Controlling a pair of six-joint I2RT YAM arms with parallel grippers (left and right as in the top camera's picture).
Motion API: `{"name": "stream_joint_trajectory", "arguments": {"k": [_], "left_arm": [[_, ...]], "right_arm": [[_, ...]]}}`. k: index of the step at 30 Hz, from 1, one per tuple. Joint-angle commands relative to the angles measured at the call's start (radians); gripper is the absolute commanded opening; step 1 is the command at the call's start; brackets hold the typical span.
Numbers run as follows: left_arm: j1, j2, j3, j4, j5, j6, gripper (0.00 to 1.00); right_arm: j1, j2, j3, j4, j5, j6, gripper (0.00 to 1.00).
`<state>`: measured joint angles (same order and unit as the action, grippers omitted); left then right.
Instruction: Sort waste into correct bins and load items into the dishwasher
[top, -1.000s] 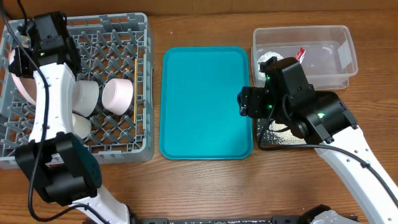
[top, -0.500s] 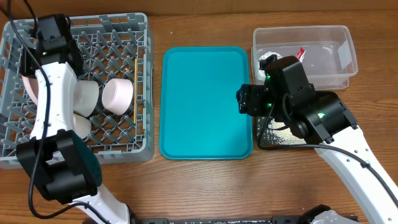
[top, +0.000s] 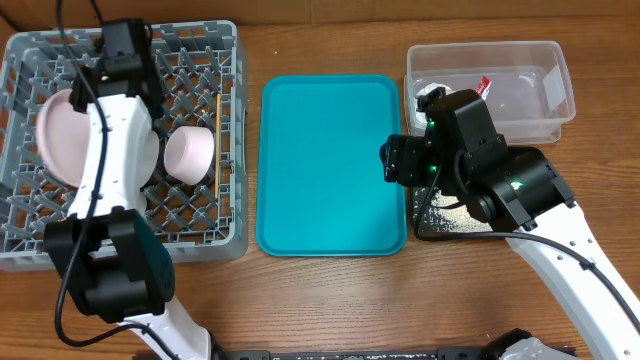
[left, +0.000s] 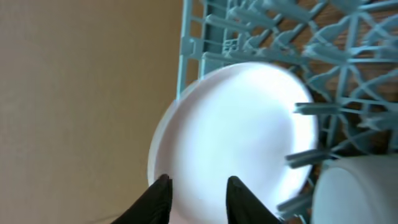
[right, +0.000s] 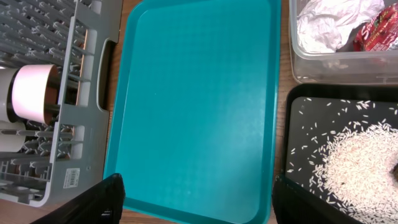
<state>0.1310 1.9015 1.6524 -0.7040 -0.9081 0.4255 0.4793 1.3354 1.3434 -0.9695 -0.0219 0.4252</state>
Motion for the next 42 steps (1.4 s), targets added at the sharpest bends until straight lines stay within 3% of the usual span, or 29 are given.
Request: {"name": "stream_joint_trajectory", "arguments": {"k": [1, 3, 8, 15, 20, 22, 24, 26, 29, 42], "left_arm": [[-0.045, 0.002, 0.003, -0.009, 0.008, -0.006, 0.36], [-0.07, -0.005, 0.004, -0.021, -0.007, -0.039, 0.42], [-0.121, -0.069, 0.011, -0.113, 0.007, -0.26, 0.54], [-0.141, -0.303, 0.063, -0.364, 0.459, -0.474, 0.54], [-0.141, -0.52, 0.074, -0.476, 0.708, -0.486, 0.5], [-0.141, -0.625, 0.074, -0.526, 0.734, -0.486, 0.68], [-0.141, -0.726, 0.074, -0.578, 0.737, -0.497, 1.0], [-0.141, -0.82, 0.074, -0.621, 0.738, -0.524, 1.0], [-0.141, -0.956, 0.074, -0.665, 0.748, -0.546, 1.0], [-0.141, -1.058, 0.072, -0.689, 0.816, -0.546, 1.0]], "right_arm": [[-0.003, 0.002, 0.004, 0.002, 0.002, 0.001, 0.77], [-0.003, 0.002, 0.004, 0.0, 0.002, 0.0, 0.77], [-0.003, 0.002, 0.004, -0.009, 0.002, -0.006, 0.77], [-0.004, 0.002, 0.014, -0.001, 0.045, -0.021, 0.77], [-0.004, -0.006, 0.079, -0.002, 0.047, -0.09, 0.77], [-0.004, -0.018, 0.114, -0.001, 0.047, -0.116, 0.77], [-0.004, -0.036, 0.149, -0.002, 0.047, -0.135, 0.78], [-0.004, -0.057, 0.172, 0.0, 0.047, -0.139, 0.83], [-0.004, -0.093, 0.177, 0.006, 0.047, -0.138, 1.0], [-0.003, -0.079, 0.175, -0.069, 0.039, -0.138, 1.0]]}}
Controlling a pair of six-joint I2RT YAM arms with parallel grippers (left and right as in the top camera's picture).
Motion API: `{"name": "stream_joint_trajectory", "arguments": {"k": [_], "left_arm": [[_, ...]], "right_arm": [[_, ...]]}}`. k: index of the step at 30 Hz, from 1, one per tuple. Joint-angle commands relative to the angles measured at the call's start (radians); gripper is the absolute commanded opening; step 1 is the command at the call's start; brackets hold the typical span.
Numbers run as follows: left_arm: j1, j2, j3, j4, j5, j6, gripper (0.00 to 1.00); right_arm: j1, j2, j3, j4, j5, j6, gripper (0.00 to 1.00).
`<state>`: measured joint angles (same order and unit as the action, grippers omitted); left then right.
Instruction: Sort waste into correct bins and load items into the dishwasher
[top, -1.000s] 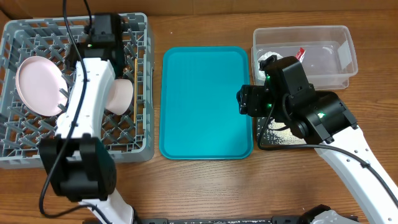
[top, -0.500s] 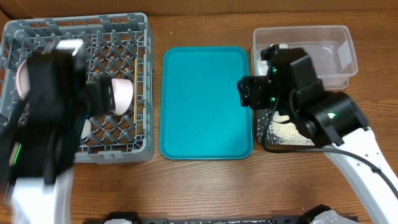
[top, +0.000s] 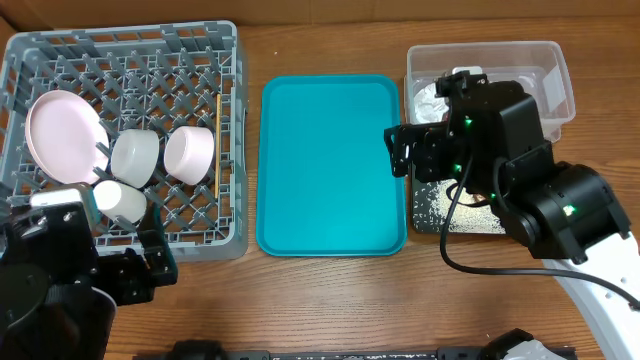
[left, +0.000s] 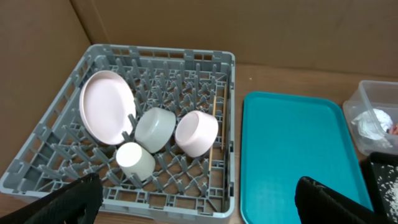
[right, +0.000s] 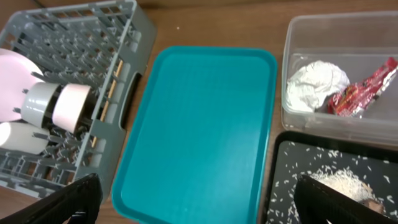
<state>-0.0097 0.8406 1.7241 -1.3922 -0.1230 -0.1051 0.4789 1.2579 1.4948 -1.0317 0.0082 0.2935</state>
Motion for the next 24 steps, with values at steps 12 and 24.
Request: {"name": "stream_joint_trajectory", "arguments": {"k": [12, 24], "left_arm": [[0.0, 0.003, 0.0, 0.0, 0.032, -0.015, 1.0], [0.0, 0.003, 0.0, 0.0, 0.032, -0.015, 1.0]], "right_arm": [[-0.035, -0.049, 0.026, -0.148, 0.07, -0.039, 1.0], [-0.2, -0.389, -0.172, 0.072, 0.141, -0.216, 1.0]]}}
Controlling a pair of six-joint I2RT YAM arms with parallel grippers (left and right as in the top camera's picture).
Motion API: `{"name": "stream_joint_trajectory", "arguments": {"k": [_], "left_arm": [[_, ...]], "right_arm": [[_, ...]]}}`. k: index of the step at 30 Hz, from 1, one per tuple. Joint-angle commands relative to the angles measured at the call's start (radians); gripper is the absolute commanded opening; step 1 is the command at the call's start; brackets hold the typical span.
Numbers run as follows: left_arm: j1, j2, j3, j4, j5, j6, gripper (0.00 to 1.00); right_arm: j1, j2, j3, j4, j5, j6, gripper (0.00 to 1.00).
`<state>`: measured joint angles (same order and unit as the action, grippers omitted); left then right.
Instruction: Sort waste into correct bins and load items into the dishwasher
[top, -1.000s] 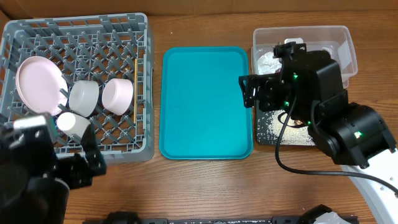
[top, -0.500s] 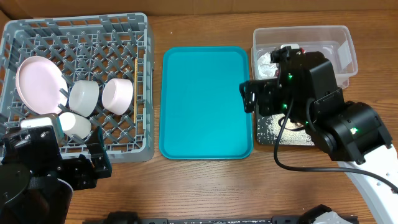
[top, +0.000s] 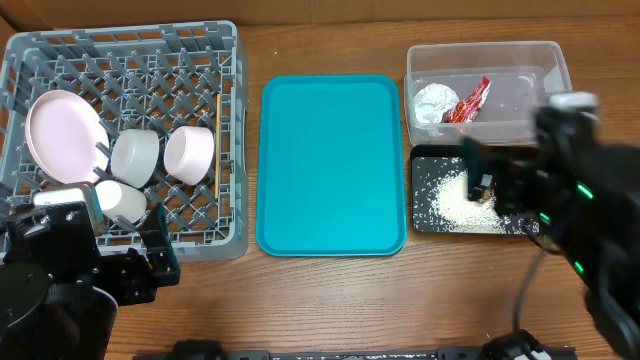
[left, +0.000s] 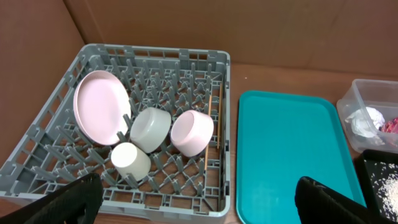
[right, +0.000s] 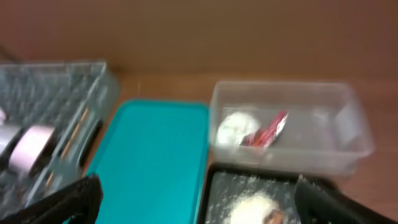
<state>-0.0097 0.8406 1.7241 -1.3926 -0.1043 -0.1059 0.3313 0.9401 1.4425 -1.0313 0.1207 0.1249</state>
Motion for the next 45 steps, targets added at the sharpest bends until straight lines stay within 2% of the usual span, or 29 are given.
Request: {"name": "stream_joint_trajectory", "arguments": {"k": [1, 6, 12, 21, 27, 31, 39, 43, 45], "left_arm": [[0.0, 0.003, 0.0, 0.0, 0.013, -0.014, 0.99], [0.0, 0.003, 0.0, 0.0, 0.013, -0.014, 1.0], [0.0, 0.003, 0.0, 0.0, 0.013, -0.014, 1.0], [0.0, 0.003, 0.0, 0.0, 0.013, -0.014, 1.0], [0.0, 0.003, 0.0, 0.0, 0.013, -0.014, 1.0], [0.0, 0.003, 0.0, 0.0, 0.013, -0.014, 1.0], [0.0, 0.003, 0.0, 0.0, 0.013, -0.014, 1.0], [0.0, 0.003, 0.0, 0.0, 0.013, -0.014, 1.0], [0.0, 0.003, 0.0, 0.0, 0.013, -0.014, 1.0]], "right_arm": [[-0.072, -0.106, -0.179, 0.127, 0.029, -0.048, 1.0], [-0.13, -0.307, -0.528, 0.41, 0.027, -0.047, 1.0], [-0.152, -0.551, -0.891, 0.635, 0.017, -0.047, 1.0], [-0.166, -0.83, -1.226, 0.835, 0.018, -0.047, 1.0], [-0.165, -0.94, -1.376, 0.985, 0.018, -0.047, 1.0], [-0.165, -0.938, -1.436, 1.077, 0.018, -0.048, 1.0], [-0.163, -0.937, -1.435, 1.055, 0.018, -0.047, 1.0], [-0.163, -0.937, -1.435, 0.958, 0.017, -0.047, 1.0], [-0.163, -0.934, -1.434, 0.962, 0.017, -0.047, 1.0]]}}
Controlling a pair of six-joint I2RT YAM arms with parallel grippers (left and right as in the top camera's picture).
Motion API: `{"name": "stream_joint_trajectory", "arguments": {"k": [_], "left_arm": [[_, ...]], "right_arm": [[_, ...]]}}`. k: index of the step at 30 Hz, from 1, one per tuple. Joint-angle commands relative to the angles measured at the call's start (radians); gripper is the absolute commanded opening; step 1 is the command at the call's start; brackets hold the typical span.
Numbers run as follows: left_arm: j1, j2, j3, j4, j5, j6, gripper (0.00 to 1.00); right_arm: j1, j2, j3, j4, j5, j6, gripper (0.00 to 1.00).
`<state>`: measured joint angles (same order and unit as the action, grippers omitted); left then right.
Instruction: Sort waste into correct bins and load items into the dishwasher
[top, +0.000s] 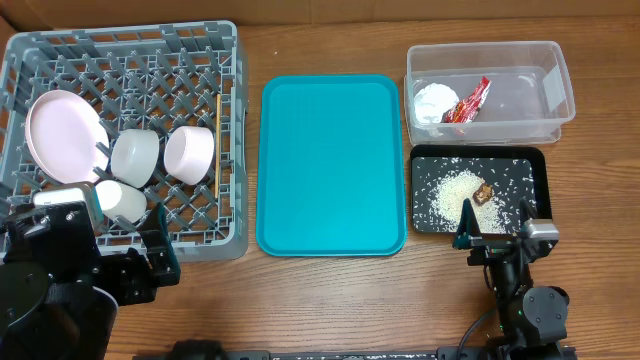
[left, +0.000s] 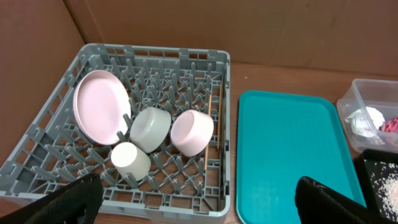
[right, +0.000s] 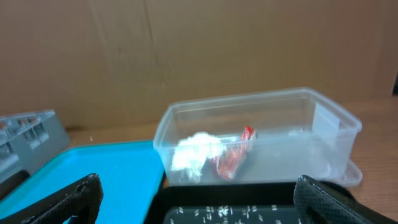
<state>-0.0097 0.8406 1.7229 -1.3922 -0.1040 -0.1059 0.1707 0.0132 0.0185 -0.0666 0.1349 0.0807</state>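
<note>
The grey dish rack (top: 125, 40) at the left holds a pink plate (top: 65, 135) on edge, a white bowl (top: 135, 155), a pink bowl (top: 190, 152), a white cup (top: 120, 200) and a chopstick (top: 217, 140). The clear bin (top: 545, 55) holds crumpled white paper (top: 433, 100) and a red wrapper (top: 468, 100). The black bin (top: 538, 160) holds rice (top: 455, 195). My left gripper (left: 199, 208) hangs open and empty near the rack's front corner. My right gripper (right: 199, 208) is open and empty in front of the black bin.
A teal tray (top: 330, 165) lies bare between the rack and the bins. Both arms sit at the table's front edge, the left arm (top: 60, 290) at the left and the right arm (top: 505, 250) at the right. A cardboard wall (right: 199, 50) stands behind the table.
My right arm has gone from over the black bin to the table's front edge, and its camera now looks level at the clear bin. The left arm has not moved.
My left gripper was at the pink plate's rim in the rack while the right arm hung over the tray's right edge. Then the left arm stood back at the front left, the plate left standing in the rack. The right arm was then over the bins, and now is at the front.
</note>
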Motion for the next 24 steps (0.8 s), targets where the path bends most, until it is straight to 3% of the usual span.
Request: {"name": "stream_joint_trajectory", "arguments": {"k": [1, 24], "left_arm": [[0.0, 0.003, 0.002, 0.0, 0.012, -0.014, 1.0], [0.006, -0.006, -0.02, 0.005, -0.034, -0.002, 1.0]], "right_arm": [[-0.002, -0.007, -0.01, -0.002, 0.003, -0.003, 1.0], [-0.002, -0.007, -0.01, -0.002, 0.003, -0.003, 1.0]]}}
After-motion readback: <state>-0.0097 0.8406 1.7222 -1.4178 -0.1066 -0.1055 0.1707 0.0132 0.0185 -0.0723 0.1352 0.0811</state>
